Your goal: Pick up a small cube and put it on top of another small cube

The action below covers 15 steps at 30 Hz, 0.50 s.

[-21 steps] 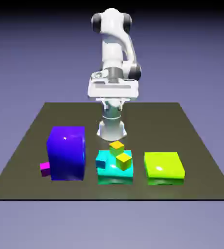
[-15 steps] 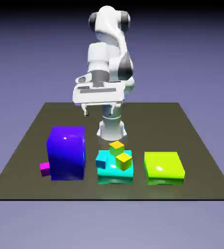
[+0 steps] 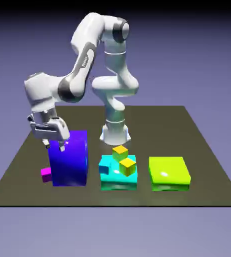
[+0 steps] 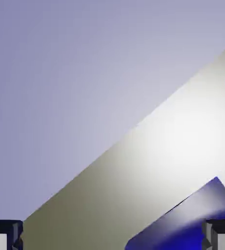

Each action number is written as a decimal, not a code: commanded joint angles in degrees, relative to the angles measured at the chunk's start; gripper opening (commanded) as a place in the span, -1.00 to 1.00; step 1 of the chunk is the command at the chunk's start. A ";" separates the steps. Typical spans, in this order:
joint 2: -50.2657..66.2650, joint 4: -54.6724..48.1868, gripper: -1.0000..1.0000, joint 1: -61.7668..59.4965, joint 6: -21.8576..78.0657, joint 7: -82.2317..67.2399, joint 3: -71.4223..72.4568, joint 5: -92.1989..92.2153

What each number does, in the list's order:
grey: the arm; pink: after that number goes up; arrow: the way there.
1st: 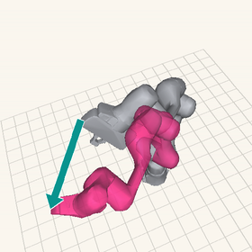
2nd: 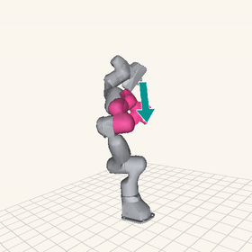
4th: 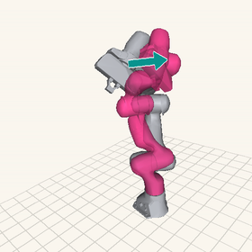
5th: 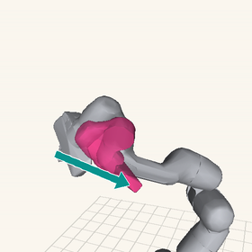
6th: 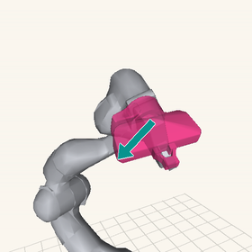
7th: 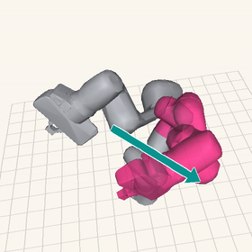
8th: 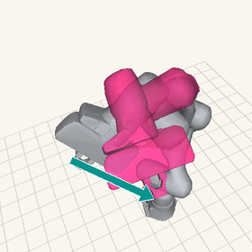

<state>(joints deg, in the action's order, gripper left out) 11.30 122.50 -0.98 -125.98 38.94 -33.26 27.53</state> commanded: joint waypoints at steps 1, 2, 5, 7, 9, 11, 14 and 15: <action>2.08 -1.54 0.00 -0.18 2.01 -0.02 -1.33 1.14; 4.15 -3.09 0.00 -0.35 4.01 -0.04 -2.65 2.27; 10.38 -7.72 0.00 -0.87 10.02 -0.11 -6.63 5.67; 14.54 -10.80 0.00 -1.21 14.03 -0.15 -9.28 7.94; 18.69 -13.89 0.00 -1.56 18.04 -0.20 -11.93 10.20; 22.84 -14.57 0.00 -2.71 19.75 1.01 -12.45 11.02; 27.70 -10.81 0.00 -5.58 17.36 4.81 -8.99 9.21; 27.70 -10.81 0.00 -5.59 17.36 4.81 -8.99 9.21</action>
<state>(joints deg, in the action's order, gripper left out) 39.00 111.69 -6.57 -108.62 43.75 -42.25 36.74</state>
